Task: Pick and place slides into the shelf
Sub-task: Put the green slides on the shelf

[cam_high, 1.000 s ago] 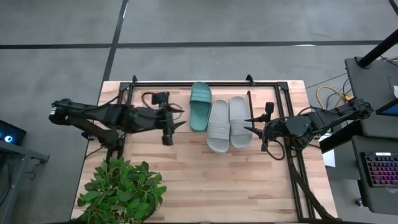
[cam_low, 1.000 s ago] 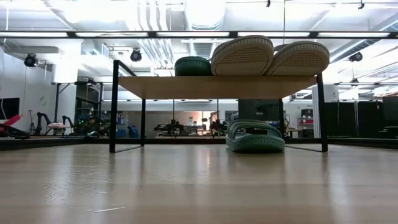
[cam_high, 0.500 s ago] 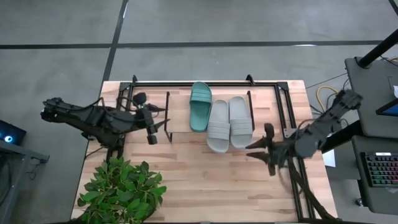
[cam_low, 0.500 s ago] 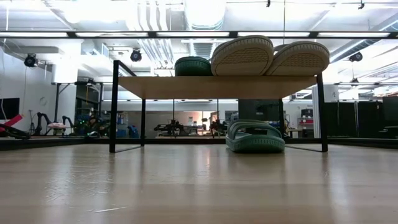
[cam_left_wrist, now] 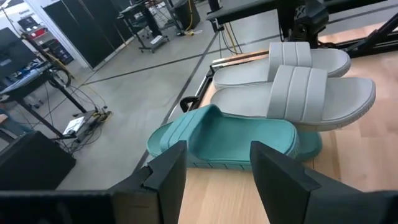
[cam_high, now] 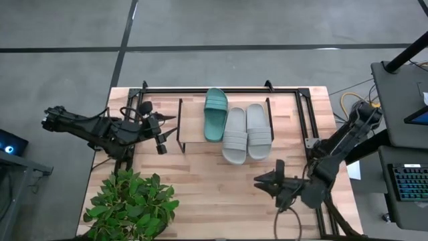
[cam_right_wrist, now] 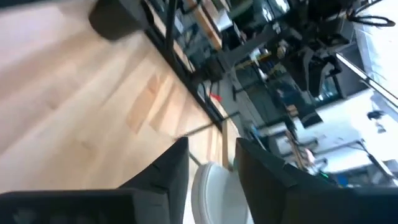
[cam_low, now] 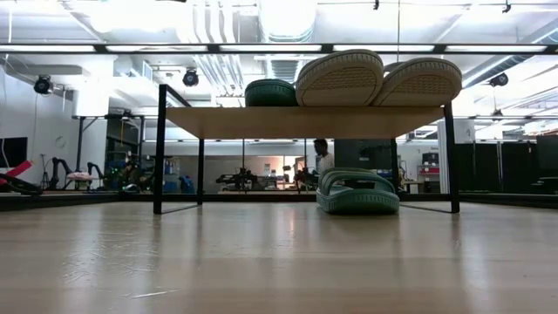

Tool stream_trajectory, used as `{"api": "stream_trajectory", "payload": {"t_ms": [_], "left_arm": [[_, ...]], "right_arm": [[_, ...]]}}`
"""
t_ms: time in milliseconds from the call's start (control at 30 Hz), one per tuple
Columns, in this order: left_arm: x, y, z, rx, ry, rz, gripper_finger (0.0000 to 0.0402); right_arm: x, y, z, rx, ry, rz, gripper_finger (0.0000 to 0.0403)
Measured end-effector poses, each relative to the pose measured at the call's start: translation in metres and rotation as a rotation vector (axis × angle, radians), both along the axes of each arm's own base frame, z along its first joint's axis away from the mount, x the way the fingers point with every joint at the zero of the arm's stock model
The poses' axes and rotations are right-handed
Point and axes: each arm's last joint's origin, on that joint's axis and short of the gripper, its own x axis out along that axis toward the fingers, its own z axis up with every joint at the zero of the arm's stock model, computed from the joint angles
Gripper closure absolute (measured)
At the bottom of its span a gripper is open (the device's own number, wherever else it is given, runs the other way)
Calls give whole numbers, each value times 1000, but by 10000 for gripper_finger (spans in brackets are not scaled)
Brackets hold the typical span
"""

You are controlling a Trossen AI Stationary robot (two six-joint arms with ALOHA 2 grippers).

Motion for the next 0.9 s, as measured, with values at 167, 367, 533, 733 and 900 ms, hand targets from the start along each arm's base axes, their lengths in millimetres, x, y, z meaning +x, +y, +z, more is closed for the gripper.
{"api": "stream_trajectory", "payload": {"t_ms": [167,367,533,733,900], "left_arm": [[2,-1,-8,-9,-18,1,239],[10,-3,-14,-94,-74,27,239],[27,-9,-31,-86,-129,18,239],[36,-11,-51,2,-47,38,239],[33,-9,-44,-3,-96,67,239]], "right_arm": [[6,7,-16,-19,18,-47,230],[14,14,-41,-29,-3,-206,181],[21,25,-75,-127,68,-197,168],[33,41,-102,-185,104,-209,168],[37,42,-118,-154,84,-283,168]]}}
